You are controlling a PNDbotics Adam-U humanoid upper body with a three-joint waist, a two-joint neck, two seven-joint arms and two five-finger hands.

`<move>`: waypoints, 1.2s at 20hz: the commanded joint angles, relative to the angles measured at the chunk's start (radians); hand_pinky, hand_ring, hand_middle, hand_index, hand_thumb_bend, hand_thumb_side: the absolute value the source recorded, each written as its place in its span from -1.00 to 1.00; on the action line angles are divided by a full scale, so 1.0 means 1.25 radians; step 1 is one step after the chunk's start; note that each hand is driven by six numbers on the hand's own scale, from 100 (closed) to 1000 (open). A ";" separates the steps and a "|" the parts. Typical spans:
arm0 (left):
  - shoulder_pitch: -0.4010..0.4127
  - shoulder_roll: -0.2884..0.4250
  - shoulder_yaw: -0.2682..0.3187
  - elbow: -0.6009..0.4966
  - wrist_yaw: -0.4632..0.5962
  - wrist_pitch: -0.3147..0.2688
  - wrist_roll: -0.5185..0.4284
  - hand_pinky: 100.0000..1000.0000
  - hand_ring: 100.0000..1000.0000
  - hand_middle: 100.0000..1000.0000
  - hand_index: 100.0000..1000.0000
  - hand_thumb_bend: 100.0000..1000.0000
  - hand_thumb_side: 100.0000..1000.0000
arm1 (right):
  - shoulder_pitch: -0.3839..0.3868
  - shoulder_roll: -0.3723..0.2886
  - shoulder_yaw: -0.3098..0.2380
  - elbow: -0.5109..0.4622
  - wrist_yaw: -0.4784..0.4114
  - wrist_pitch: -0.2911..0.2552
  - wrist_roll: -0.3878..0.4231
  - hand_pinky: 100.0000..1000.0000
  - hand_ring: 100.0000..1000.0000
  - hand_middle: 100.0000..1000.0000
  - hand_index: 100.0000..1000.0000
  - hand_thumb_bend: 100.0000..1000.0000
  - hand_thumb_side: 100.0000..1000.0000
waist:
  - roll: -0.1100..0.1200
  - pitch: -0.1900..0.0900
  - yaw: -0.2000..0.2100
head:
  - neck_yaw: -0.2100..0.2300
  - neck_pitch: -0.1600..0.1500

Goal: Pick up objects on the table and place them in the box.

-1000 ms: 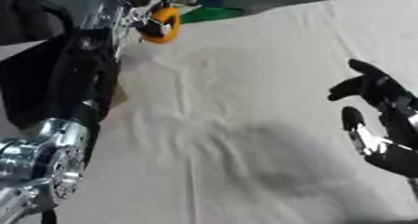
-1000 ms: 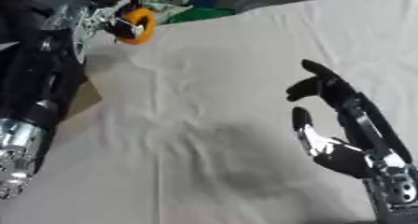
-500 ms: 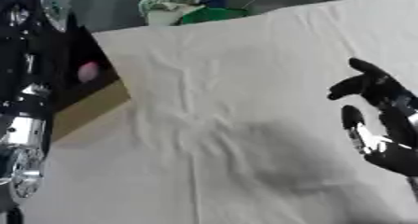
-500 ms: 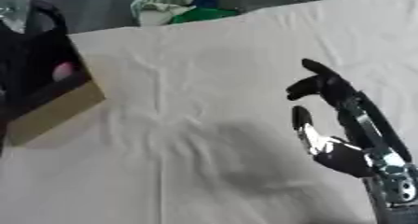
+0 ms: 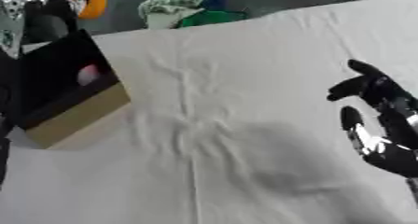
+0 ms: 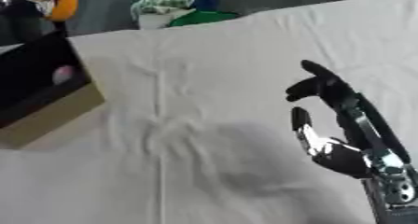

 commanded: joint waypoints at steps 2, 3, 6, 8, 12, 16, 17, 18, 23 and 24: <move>0.015 0.053 0.020 0.032 -0.019 -0.006 -0.018 0.16 -0.22 -0.24 0.08 -1.00 -0.75 | -0.007 -0.010 -0.006 -0.009 0.004 -0.001 -0.004 0.62 0.28 0.25 1.00 -1.00 -0.16 | -0.003 -0.013 0.001 | -0.001 -0.008; 0.022 0.057 0.021 0.044 -0.022 -0.011 -0.024 0.18 -0.18 -0.20 0.12 -1.00 -0.73 | -0.007 -0.010 -0.006 -0.010 0.004 0.000 -0.004 0.62 0.28 0.25 1.00 -1.00 -0.15 | -0.002 -0.013 0.001 | -0.001 -0.008; 0.048 0.064 0.015 0.093 -0.016 -0.047 -0.050 0.24 -0.06 -0.09 0.22 -1.00 -0.69 | -0.007 -0.010 -0.006 -0.010 0.005 0.000 -0.004 0.62 0.28 0.25 1.00 -1.00 -0.16 | -0.001 -0.012 0.001 | -0.004 -0.009; 0.063 0.068 0.012 0.109 0.004 -0.077 -0.070 0.28 0.04 0.01 0.29 -1.00 -0.68 | -0.008 -0.011 -0.007 -0.010 0.005 0.000 -0.004 0.62 0.28 0.25 1.00 -1.00 -0.16 | 0.000 -0.012 0.001 | -0.003 -0.010; 0.093 0.079 0.017 0.095 0.077 -0.128 -0.108 0.45 0.36 0.45 0.56 -0.62 -0.58 | -0.007 -0.011 -0.008 -0.010 0.007 0.000 -0.005 0.62 0.28 0.25 1.00 -1.00 -0.15 | 0.001 -0.010 0.002 | -0.002 -0.009; 0.124 0.086 0.034 0.033 0.176 -0.158 -0.121 0.55 0.45 0.56 0.64 -0.70 -0.08 | -0.007 -0.012 -0.009 -0.010 0.008 0.000 -0.006 0.62 0.28 0.25 1.00 -1.00 -0.15 | 0.001 -0.009 0.004 | -0.003 -0.009; 0.133 0.085 0.040 0.013 0.207 -0.162 -0.123 0.55 0.45 0.56 0.64 -0.70 -0.06 | -0.007 -0.012 -0.010 -0.010 0.008 0.001 -0.006 0.62 0.28 0.25 1.00 -1.00 -0.15 | 0.001 -0.008 0.004 | -0.002 -0.009; 0.142 0.085 0.047 -0.009 0.242 -0.166 -0.126 0.60 0.50 0.60 0.69 -0.70 0.08 | -0.008 -0.012 -0.009 -0.010 0.008 0.001 -0.006 0.62 0.28 0.25 1.00 -1.00 -0.15 | 0.001 -0.008 0.005 | -0.003 -0.010; 0.185 0.091 0.066 -0.122 0.376 -0.173 -0.176 0.71 0.62 0.72 0.79 -0.32 0.24 | -0.009 -0.013 -0.010 -0.010 0.008 0.001 -0.007 0.62 0.28 0.25 1.00 -1.00 -0.16 | 0.002 -0.009 0.007 | -0.006 -0.009; 0.191 0.092 0.070 -0.146 0.394 -0.173 -0.186 0.72 0.64 0.73 0.80 -0.22 0.21 | -0.009 -0.013 -0.010 -0.010 0.008 0.001 -0.007 0.62 0.28 0.25 1.00 -1.00 -0.16 | 0.002 -0.009 0.008 | -0.007 -0.009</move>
